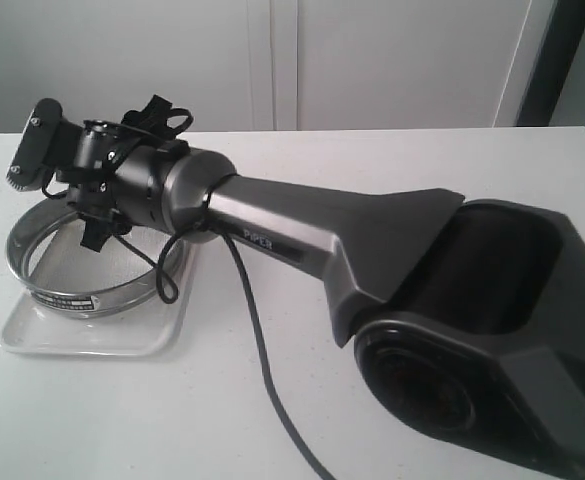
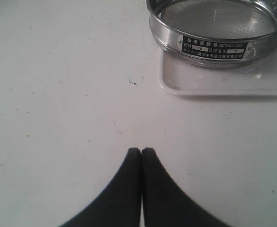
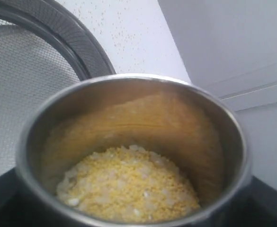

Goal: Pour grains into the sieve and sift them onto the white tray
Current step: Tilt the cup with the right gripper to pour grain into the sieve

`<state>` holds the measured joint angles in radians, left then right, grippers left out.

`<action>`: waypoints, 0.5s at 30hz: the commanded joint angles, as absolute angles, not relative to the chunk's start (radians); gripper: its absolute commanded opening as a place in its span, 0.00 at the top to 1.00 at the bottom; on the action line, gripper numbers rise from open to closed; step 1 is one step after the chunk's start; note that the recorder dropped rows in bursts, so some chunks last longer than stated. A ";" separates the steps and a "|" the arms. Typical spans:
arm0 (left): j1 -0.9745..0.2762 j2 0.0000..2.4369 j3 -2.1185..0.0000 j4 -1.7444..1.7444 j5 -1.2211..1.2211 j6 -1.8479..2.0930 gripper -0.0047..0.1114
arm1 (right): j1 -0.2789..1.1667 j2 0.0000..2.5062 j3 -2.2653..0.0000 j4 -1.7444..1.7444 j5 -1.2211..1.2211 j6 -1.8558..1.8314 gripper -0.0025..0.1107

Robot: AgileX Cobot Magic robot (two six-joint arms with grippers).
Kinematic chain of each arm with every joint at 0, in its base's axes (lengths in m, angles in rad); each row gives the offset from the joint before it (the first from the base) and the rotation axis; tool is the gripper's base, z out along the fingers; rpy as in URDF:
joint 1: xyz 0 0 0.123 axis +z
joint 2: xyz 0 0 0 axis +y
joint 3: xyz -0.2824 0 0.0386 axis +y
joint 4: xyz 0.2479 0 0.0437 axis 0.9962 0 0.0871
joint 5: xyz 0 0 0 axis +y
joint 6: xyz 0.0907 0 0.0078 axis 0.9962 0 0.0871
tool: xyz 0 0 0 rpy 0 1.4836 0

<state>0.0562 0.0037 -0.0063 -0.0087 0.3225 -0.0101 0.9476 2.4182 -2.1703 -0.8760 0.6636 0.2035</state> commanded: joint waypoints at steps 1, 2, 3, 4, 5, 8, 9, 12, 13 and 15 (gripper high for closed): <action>0.060 0.000 0.000 -0.014 0.332 -0.014 0.96 | 0.969 2.441 -2.207 -1.022 0.669 0.187 0.98; 0.060 0.000 0.000 -0.014 0.332 -0.014 0.96 | 0.972 2.447 -2.212 -1.032 0.667 0.187 0.98; 0.060 0.000 0.000 -0.014 0.332 -0.014 0.96 | 0.973 2.451 -2.214 -1.043 0.667 0.187 0.98; 0.060 0.000 0.000 -0.014 0.332 -0.014 0.96 | 0.973 2.455 -2.214 -1.063 0.667 0.187 0.98; 0.060 0.000 0.000 -0.014 0.332 -0.014 0.96 | 0.973 2.457 -2.214 -1.075 0.667 0.187 0.98; 0.060 0.000 0.000 -0.014 0.332 -0.014 0.96 | 0.973 2.468 -2.214 -1.104 0.663 0.187 0.98; 0.060 0.000 0.000 -0.014 0.332 -0.014 0.96 | 0.973 2.470 -2.214 -1.121 0.661 0.187 0.98; 0.060 0.000 0.000 -0.014 0.332 -0.014 0.96 | 0.973 2.474 -2.214 -1.157 0.651 0.181 0.98; 0.060 0.000 0.000 -0.014 0.332 -0.014 0.96 | 0.973 2.476 -2.214 -1.177 0.649 0.179 0.98; 0.060 0.000 0.000 -0.014 0.332 -0.014 0.96 | 0.973 2.483 -2.214 -1.205 0.646 0.179 0.98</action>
<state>0.0562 0.0037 -0.0063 -0.0087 0.3225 -0.0101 0.9703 2.4837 -2.2010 -1.1388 0.6629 0.1891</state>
